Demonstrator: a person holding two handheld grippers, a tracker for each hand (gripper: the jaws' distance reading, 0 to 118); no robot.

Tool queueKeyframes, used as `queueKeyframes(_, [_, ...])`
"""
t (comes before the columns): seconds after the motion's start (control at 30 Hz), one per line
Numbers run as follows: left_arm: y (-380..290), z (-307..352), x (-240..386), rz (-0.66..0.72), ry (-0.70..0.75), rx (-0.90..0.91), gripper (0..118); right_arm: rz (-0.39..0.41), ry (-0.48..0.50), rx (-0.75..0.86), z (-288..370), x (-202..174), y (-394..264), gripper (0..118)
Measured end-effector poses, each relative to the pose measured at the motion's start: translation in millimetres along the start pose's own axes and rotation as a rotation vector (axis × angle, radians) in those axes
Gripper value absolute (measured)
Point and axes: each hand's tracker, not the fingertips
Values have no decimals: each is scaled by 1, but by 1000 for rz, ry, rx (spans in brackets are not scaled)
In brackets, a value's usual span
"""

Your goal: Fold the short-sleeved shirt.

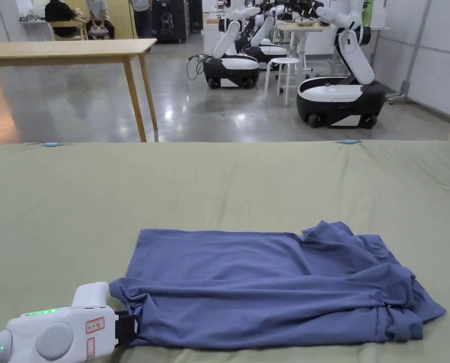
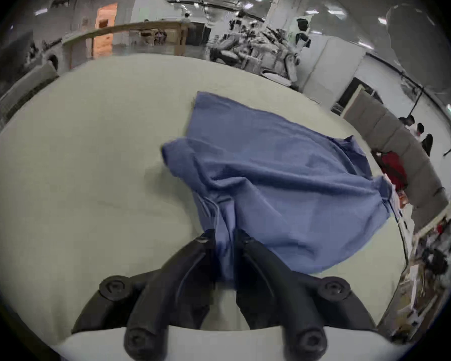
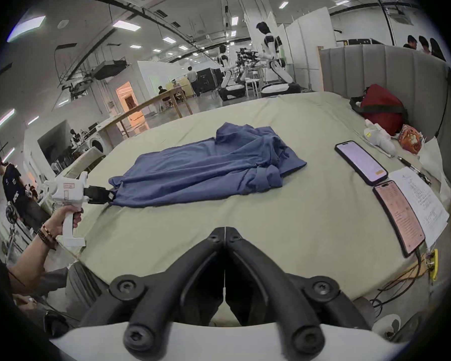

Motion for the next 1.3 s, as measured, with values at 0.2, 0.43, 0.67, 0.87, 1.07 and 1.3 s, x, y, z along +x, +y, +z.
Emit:
queueKeyframes(0.2, [0,-1,2,-38,29,21,10,-8,-36,37,-14,15,24,0])
queueKeyframes(0.43, [-6,7,11,-25,26,23,10,-218,6,55,-108,77,56,114])
queueKeyframes(0.67, [-8,7,16,-19,39,15,10,-296,57,-140,-179,102,71,107])
queueKeyframes(0.87, [-10,7,15,-3,26,17,10,-152,-18,-176,-195,74,73,67])
queueKeyframes(1.07, [-7,6,12,4,17,13,10,-189,6,-231,-206,70,70,10])
queueKeyframes(1.3, [-19,48,-3,44,-48,34,9,-216,17,-181,-150,84,70,10])
